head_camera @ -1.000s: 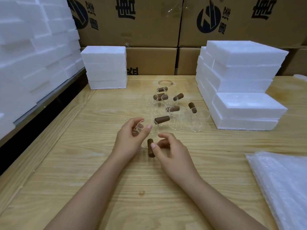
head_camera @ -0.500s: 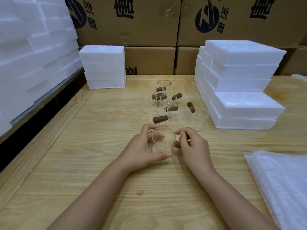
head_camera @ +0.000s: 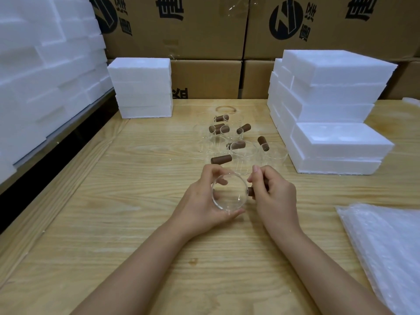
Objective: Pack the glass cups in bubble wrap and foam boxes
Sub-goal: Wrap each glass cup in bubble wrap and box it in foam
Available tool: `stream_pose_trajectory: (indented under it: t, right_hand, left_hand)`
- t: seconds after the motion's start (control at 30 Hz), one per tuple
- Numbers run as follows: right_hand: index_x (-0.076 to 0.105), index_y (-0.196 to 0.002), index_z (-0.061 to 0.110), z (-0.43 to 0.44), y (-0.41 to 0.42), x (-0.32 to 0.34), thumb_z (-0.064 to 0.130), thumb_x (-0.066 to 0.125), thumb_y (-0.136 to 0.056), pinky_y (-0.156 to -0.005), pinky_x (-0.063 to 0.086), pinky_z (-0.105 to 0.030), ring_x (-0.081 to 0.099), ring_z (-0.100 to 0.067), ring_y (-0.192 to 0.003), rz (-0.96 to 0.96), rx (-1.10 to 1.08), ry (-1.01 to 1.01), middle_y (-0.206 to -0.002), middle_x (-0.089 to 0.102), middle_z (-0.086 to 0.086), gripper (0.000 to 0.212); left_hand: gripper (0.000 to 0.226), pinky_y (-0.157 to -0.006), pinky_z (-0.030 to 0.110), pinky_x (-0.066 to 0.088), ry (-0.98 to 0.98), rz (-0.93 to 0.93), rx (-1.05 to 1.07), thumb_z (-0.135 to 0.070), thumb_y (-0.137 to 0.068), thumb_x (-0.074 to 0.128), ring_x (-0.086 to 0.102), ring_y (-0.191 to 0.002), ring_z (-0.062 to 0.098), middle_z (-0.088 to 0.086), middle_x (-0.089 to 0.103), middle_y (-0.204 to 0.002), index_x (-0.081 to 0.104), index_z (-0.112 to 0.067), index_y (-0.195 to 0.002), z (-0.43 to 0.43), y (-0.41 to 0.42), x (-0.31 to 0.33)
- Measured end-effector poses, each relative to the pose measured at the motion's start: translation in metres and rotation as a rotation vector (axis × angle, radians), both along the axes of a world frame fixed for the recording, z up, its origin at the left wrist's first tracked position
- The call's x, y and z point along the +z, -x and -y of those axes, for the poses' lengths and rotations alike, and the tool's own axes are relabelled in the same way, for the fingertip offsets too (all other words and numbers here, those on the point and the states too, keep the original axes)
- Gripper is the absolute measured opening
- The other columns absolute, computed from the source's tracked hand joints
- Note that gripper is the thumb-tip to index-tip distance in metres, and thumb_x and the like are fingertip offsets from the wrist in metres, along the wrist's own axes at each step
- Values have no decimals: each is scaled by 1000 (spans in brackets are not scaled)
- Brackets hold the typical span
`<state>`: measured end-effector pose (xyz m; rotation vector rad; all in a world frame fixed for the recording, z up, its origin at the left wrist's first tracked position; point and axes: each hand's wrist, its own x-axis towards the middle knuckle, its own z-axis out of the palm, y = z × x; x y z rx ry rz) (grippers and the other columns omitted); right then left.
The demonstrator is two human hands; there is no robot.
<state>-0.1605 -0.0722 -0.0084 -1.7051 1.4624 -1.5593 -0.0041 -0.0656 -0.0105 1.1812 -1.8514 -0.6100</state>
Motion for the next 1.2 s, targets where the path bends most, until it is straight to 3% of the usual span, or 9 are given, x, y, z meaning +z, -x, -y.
stream_pose_trajectory:
  t: [0.13,0.23,0.53,0.63,0.7,0.8,0.9,1.03,1.2]
  right_hand:
    - [57,-69,11,-2,-1,1,21,52,-97,-51,37,-11,63,-1,-57,11,14,7,-55,58,14,30]
    - [55,-64,10,-4,-6,3,23,57,-94,-53,35,-8,53,-2,-54,49,12,-2,-55,56,8,33]
    - [55,-71,14,-12,-18,12,47,72,-74,-65,34,2,51,14,-66,143,-32,-250,-91,45,3,37]
    - [54,-73,18,-13,-20,15,65,68,-58,-71,40,-3,53,7,-73,135,-37,-306,-95,40,9,51]
    - [50,-76,22,-15,-22,15,73,65,-47,-83,45,-20,54,-8,-87,59,-63,-342,-95,36,12,61]
    - [45,-84,22,-18,-27,15,72,64,-44,-95,43,-37,45,-21,-105,-45,-72,-371,-101,32,9,67]
    - [43,-94,22,-20,-28,15,70,65,-43,-100,38,-39,37,-19,-109,-118,-50,-355,-109,30,7,73]
    - [38,-102,28,-21,-25,17,67,68,-45,-101,35,-35,32,-16,-108,-221,52,-330,-112,29,8,75]
    - [39,-106,31,-20,-14,18,51,80,-54,-93,36,-18,32,-11,-111,-282,170,-300,-113,32,10,69]
  left_hand:
    - [70,-73,13,47,38,13,11,-37,-63,88,58,-94,-5,-24,58,-121,32,-41,-105,0,-1,1]
    - [69,-74,12,44,68,21,42,-39,-62,87,56,-95,-7,-31,57,-115,32,-41,-104,0,-2,1]
    - [80,-75,0,34,198,94,68,-20,-54,91,50,-86,4,-32,49,-100,35,-41,-106,2,-1,-4]
    - [80,-77,3,34,208,109,53,-23,-55,89,50,-86,4,-23,56,-109,33,-44,-109,3,0,-4]
    - [81,-79,2,33,206,131,56,-26,-56,86,51,-90,1,-15,61,-116,30,-52,-109,3,1,-4]
    - [78,-82,0,32,178,125,64,-20,-56,86,49,-96,-11,-14,61,-121,32,-48,-104,4,1,-4]
    - [73,-78,0,31,137,130,64,-20,-55,84,46,-89,-17,-13,63,-119,31,-44,-99,3,1,-3]
    - [54,-68,3,33,100,59,56,-39,-57,67,49,-79,-7,-23,59,-113,31,-40,-96,1,0,2]
    - [68,-67,2,35,82,-4,78,-23,-58,87,54,-82,-8,-29,59,-108,34,-42,-96,4,-5,1]
